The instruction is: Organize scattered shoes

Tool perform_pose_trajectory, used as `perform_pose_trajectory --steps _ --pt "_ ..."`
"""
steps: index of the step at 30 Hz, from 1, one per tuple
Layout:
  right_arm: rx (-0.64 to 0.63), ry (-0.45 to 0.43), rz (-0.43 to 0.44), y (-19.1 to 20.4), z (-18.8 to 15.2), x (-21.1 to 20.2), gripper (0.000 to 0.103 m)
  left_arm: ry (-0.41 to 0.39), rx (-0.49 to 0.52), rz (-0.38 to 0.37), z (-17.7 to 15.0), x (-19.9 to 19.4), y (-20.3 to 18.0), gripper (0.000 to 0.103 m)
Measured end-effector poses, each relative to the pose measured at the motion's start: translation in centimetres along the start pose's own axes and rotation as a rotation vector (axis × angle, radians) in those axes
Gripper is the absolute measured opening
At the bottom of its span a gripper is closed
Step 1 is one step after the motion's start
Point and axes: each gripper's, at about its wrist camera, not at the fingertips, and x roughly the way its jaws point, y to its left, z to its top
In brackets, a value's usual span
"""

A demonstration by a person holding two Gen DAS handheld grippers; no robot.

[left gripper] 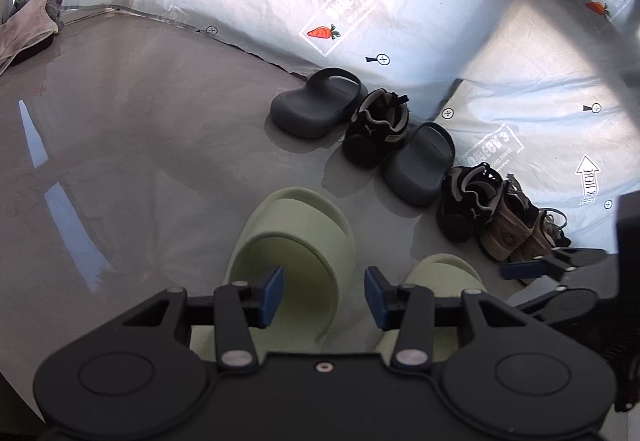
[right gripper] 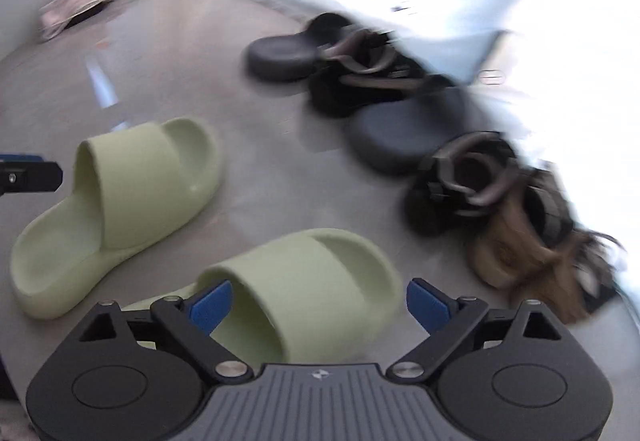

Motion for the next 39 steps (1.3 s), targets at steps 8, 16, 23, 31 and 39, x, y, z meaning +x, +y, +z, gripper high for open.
perform_pose_trajectory --steps 8,16,23,31,39 --pt "0.003 0.054 0.031 -1.4 -0.1 3.2 0.080 0.008 -0.003 -0.010 -0.3 -0.5 -0.6 0.047" --pt "0.413 0.092 -0.187 -3.9 -1.8 2.0 0.066 0.002 0.002 -0.021 0.0 0.0 -1.1 0.047" --pt "0.680 0.242 -0.267 -3.6 -4.2 1.3 0.067 0.022 0.004 -0.045 0.5 1.3 -1.5 0.047" --pt "0.717 0.367 -0.009 0.2 -7.9 0.2 0.076 0.037 0.001 -0.042 0.3 1.7 -1.4 0.047" --pt "-0.043 0.127 -0.030 4.0 -7.8 -5.9 0.091 0.035 -0.012 0.000 0.2 1.1 0.1 0.047"
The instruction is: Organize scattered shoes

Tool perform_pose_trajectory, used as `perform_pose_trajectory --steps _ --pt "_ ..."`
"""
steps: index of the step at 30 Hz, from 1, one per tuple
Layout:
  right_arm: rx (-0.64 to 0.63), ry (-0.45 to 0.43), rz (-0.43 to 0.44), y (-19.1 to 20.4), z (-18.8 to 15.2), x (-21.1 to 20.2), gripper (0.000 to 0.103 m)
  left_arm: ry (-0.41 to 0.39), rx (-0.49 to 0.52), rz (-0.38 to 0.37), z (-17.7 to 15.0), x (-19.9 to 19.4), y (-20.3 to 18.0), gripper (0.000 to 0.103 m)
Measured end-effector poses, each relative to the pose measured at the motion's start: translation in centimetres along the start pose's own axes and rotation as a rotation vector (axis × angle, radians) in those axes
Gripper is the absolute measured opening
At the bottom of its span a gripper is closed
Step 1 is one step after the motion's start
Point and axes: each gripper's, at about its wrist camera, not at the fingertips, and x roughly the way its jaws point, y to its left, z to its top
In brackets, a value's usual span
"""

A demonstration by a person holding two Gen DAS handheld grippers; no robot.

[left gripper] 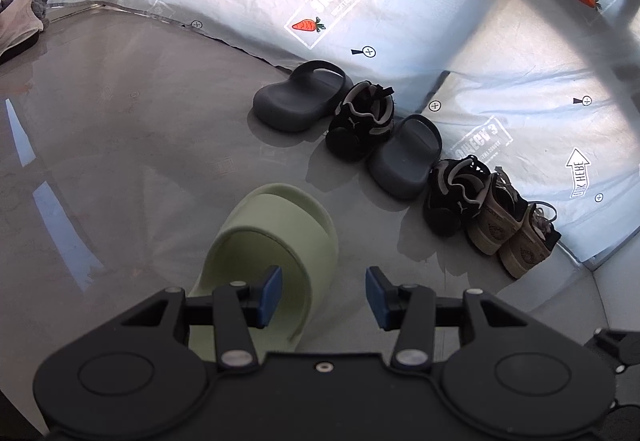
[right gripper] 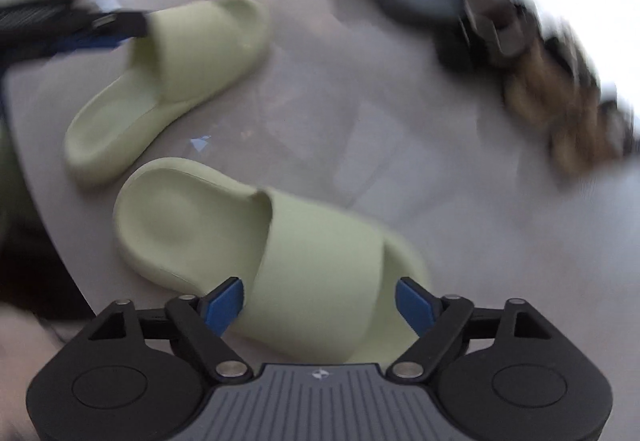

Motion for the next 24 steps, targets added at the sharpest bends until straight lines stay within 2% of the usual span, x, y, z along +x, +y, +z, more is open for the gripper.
perform_pose_trajectory --steps 1,4,6,9,12,16,18,24 --pt "-0.048 -0.038 0.004 -0.1 0.1 -0.3 0.092 -0.002 -0.003 0.004 0.0 -0.1 0.2 0.047" --pt "-0.071 -0.067 0.077 -1.1 0.5 0.0 0.092 -0.013 0.000 0.007 0.2 -0.7 0.4 0.047" --pt "-0.205 -0.039 0.122 -0.5 0.8 0.1 0.093 -0.025 0.010 0.010 0.3 -1.2 0.5 0.047" --pt "-0.431 0.048 0.175 0.3 1.1 0.7 0.094 -0.030 -0.006 0.023 0.1 -1.5 1.1 0.048" --pt "-0.606 0.105 0.167 1.4 1.2 1.8 0.095 -0.022 -0.045 0.036 -0.2 -1.5 1.7 0.048" --pt "-0.768 0.144 0.180 3.1 0.8 3.3 0.095 -0.025 -0.066 0.042 -0.5 -1.7 1.8 0.048" --pt "-0.787 0.129 0.185 3.7 0.5 4.0 0.095 -0.026 -0.064 0.043 -0.6 -1.9 1.7 0.048" --pt "-0.638 0.074 0.203 3.1 0.9 5.7 0.095 -0.013 -0.056 0.047 -0.9 -1.9 1.7 0.048"
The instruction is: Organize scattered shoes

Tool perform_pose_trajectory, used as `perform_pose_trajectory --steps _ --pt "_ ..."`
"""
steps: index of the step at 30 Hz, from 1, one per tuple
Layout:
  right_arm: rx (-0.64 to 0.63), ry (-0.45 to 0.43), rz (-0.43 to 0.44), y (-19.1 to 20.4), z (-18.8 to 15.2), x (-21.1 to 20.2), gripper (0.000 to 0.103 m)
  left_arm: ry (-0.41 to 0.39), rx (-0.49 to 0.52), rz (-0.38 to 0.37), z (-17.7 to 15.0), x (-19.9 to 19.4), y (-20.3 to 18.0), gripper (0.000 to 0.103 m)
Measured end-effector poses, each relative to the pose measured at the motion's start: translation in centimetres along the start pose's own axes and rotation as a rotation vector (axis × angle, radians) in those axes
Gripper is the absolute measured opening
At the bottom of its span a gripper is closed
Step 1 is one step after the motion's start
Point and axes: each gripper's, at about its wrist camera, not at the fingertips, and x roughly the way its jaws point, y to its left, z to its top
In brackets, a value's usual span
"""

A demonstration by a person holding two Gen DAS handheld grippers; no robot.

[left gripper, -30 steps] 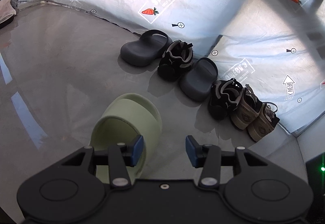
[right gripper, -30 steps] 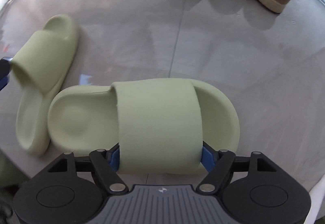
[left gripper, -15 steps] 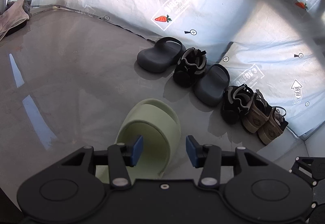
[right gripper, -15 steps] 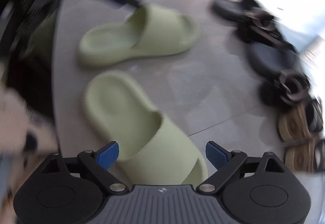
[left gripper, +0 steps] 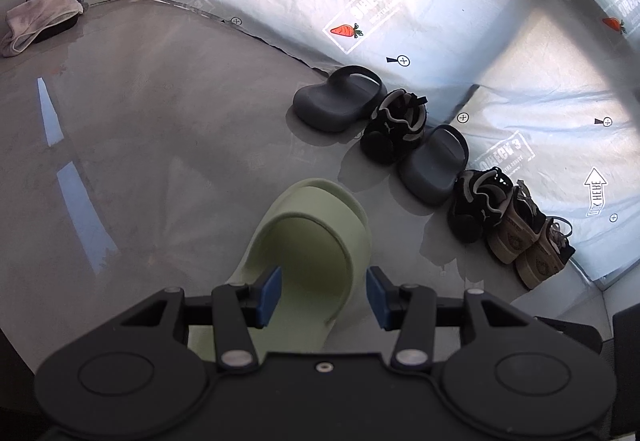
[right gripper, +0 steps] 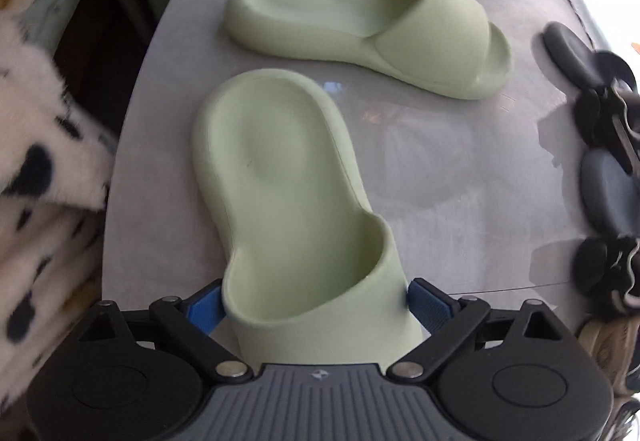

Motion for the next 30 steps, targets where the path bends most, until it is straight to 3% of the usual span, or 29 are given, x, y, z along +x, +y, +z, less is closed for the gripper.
perform_pose_trajectory --steps 4,8,12,14,16,18,20,22,25,30 --pt "0.211 -0.023 -0.012 -2.1 0.2 0.3 0.095 0.008 0.002 -0.003 0.0 0.2 -0.1 0.048" --pt "0.523 -0.016 -0.109 -4.7 0.1 0.7 0.095 0.014 0.013 -0.011 0.0 0.5 -0.5 0.048" --pt "1.065 0.037 -0.253 -7.0 -1.3 1.2 0.095 0.030 0.028 -0.023 -0.1 1.0 -1.2 0.048" --pt "1.192 0.053 -0.267 -7.2 -1.9 1.1 0.096 0.034 0.045 -0.034 0.0 1.1 -1.7 0.048" --pt "1.216 0.031 -0.271 -6.8 -2.3 0.7 0.096 0.031 0.071 -0.043 -0.1 1.0 -2.1 0.048" --pt "1.129 -0.040 -0.275 -5.7 -2.7 -0.2 0.096 0.032 0.082 -0.044 -0.1 1.0 -2.3 0.048" --pt "1.007 -0.042 -0.295 -5.0 -2.5 -0.4 0.096 0.036 0.084 -0.044 -0.1 1.1 -2.3 0.048" --pt "0.963 -0.031 -0.294 -4.9 -2.5 -0.2 0.094 0.044 0.074 -0.038 -0.2 1.3 -2.0 0.048" --pt "1.071 -0.059 -0.317 -5.4 -3.2 0.1 0.090 0.041 0.067 -0.027 -0.2 1.3 -1.8 0.048" --pt "1.323 -0.022 -0.388 -6.5 -1.6 -0.1 0.089 0.039 0.059 -0.016 -0.1 1.5 -1.6 0.048"
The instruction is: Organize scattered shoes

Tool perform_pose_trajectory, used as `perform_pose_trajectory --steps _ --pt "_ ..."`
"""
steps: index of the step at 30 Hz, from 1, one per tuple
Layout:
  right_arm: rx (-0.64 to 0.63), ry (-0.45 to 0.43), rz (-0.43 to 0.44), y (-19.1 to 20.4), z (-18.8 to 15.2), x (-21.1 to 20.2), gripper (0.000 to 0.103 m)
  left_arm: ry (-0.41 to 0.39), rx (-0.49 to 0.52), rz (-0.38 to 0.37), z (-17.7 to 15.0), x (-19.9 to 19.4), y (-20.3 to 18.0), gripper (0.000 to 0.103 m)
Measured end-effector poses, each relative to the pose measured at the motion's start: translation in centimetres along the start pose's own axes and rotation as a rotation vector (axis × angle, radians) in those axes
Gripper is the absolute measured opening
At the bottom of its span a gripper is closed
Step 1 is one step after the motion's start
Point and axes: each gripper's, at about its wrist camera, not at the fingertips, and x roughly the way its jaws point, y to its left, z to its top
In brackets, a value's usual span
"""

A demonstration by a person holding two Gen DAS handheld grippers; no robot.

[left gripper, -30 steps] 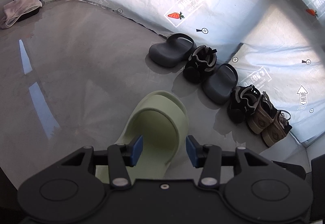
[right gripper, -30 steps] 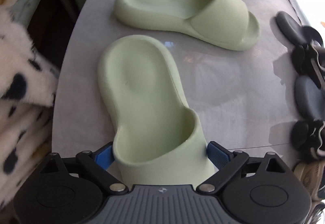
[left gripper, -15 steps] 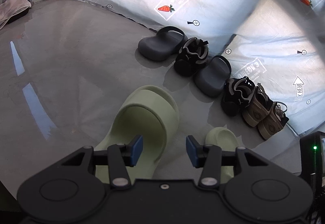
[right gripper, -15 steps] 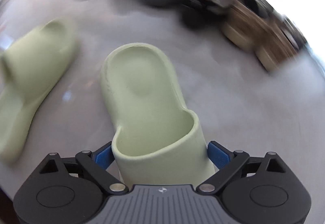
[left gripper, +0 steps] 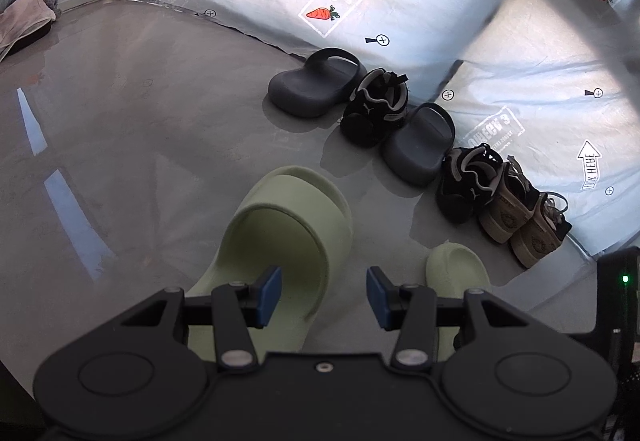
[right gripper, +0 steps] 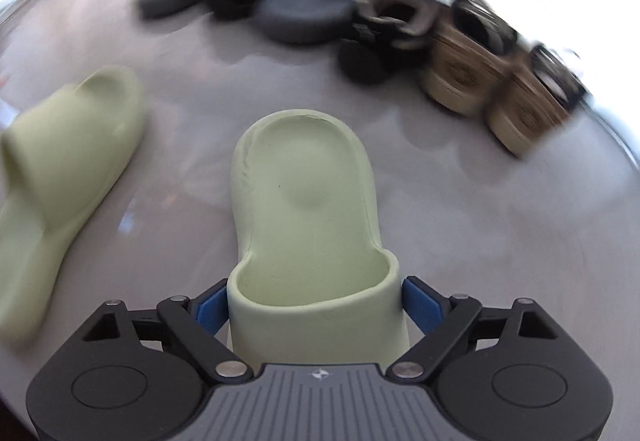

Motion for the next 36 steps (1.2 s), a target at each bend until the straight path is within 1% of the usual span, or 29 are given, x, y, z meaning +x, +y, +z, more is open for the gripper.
perform_pose_trajectory --steps 3,6,7,9,11,15,18,20,22,23,24,25,27,28,29,31,32,33,36 --pt "0.165 0.007 -0.038 -0.4 0.8 0.5 0.089 0.000 0.004 0.004 0.1 0.0 0.0 0.048" --pt "0.348 0.004 -0.029 -2.2 1.0 0.5 0.091 0.005 0.001 0.009 0.0 0.0 0.2 0.048" --pt "0.366 0.015 -0.019 -2.6 1.1 0.5 0.091 0.006 -0.003 0.013 0.0 0.0 0.3 0.048" --pt "0.364 0.042 0.005 -2.9 1.3 1.0 0.093 0.006 -0.008 0.017 0.0 0.0 0.5 0.048" --pt "0.366 0.046 0.008 -3.0 1.4 1.3 0.093 0.003 -0.009 0.021 0.1 -0.1 0.6 0.048" --pt "0.335 0.023 -0.035 -2.2 1.4 0.5 0.093 -0.012 -0.033 0.045 0.1 -0.5 1.5 0.048" --pt "0.234 -0.021 -0.116 -0.6 2.0 -0.6 0.094 -0.010 -0.058 0.058 -0.1 -0.7 2.1 0.048" --pt "0.170 -0.108 -0.163 0.5 2.3 -2.0 0.094 -0.012 -0.067 0.069 -0.3 -0.9 2.5 0.048" --pt "0.133 -0.160 -0.180 1.3 2.4 -2.9 0.094 -0.014 -0.079 0.083 -0.5 -1.2 3.0 0.048" --pt "0.115 -0.198 -0.157 1.8 2.4 -3.5 0.095 -0.015 -0.085 0.088 -0.5 -1.3 3.2 0.048" --pt "0.093 -0.233 -0.111 2.2 2.3 -4.0 0.095 -0.016 -0.088 0.091 -0.5 -1.4 3.4 0.048" --pt "0.061 -0.259 -0.048 2.8 2.2 -4.5 0.094 -0.018 -0.092 0.097 -0.5 -1.5 3.6 0.048" --pt "-0.020 -0.253 0.117 4.7 1.8 -4.8 0.092 -0.025 -0.101 0.108 -0.6 -1.8 4.1 0.048" --pt "-0.023 -0.237 0.162 5.6 1.4 -4.8 0.082 -0.032 -0.106 0.114 -0.5 -2.0 4.3 0.048" --pt "-0.021 -0.220 0.209 6.4 1.0 -4.8 0.070 -0.039 -0.111 0.120 -0.5 -2.2 4.6 0.048" --pt "-0.020 -0.188 0.302 7.7 0.2 -4.5 0.065 -0.054 -0.126 0.140 -0.5 -2.8 5.3 0.048" --pt "-0.044 -0.169 0.349 8.7 -0.3 -4.4 0.063 -0.056 -0.129 0.144 -0.6 -2.9 5.5 0.048" --pt "-0.079 -0.158 0.367 9.8 -0.9 -4.2 0.063 -0.057 -0.141 0.153 -0.6 -3.0 5.9 0.048" --pt "-0.160 -0.146 0.375 12.3 -2.2 -3.9 0.063 -0.057 -0.162 0.170 -0.9 -3.5 6.7 0.048"
